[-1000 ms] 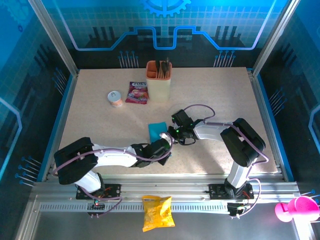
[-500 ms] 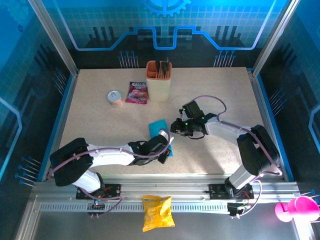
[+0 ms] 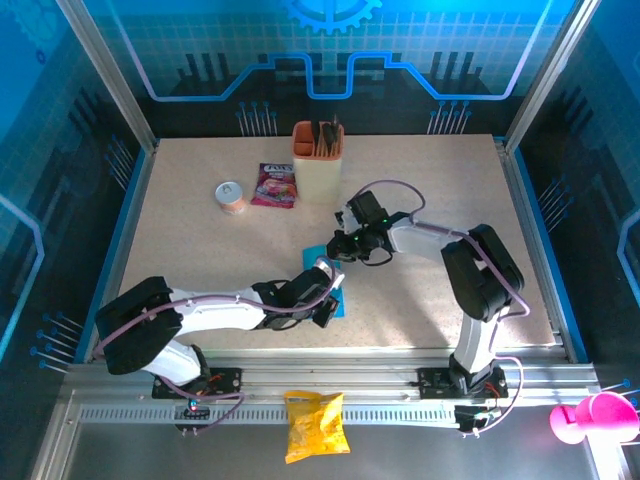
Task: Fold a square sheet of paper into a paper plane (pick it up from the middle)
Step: Fold the triangle a second time at the center of the table.
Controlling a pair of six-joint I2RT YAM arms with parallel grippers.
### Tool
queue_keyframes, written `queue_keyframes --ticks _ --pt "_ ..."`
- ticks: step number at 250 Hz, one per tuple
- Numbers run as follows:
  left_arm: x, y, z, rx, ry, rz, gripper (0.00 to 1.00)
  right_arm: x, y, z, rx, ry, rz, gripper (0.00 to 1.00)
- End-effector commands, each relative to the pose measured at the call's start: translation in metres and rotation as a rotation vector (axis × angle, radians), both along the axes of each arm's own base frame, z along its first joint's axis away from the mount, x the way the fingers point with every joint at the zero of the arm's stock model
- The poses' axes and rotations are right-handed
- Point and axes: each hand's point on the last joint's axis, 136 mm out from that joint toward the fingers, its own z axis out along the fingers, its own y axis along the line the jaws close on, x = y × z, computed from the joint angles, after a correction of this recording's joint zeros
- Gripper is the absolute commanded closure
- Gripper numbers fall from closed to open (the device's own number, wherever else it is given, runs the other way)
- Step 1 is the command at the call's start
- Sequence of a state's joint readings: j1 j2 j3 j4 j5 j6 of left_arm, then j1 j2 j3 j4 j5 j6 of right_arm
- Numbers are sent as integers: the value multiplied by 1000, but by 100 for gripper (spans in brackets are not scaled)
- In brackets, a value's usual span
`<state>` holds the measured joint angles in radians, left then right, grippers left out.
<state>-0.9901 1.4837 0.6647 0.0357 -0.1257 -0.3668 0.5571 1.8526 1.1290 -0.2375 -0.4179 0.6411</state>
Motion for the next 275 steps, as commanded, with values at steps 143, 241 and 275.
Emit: queue_keyframes --ticks 143,241,275 --pt "24 24 2 28 17 71 100 -15 -11 -68 -94 108 -1 100" --pt "41 43 0 125 -27 145 100 -21 -22 -86 -141 138 -20 100" --pt "46 48 1 145 -43 161 100 -23 -24 -91 -151 149 -22 100"
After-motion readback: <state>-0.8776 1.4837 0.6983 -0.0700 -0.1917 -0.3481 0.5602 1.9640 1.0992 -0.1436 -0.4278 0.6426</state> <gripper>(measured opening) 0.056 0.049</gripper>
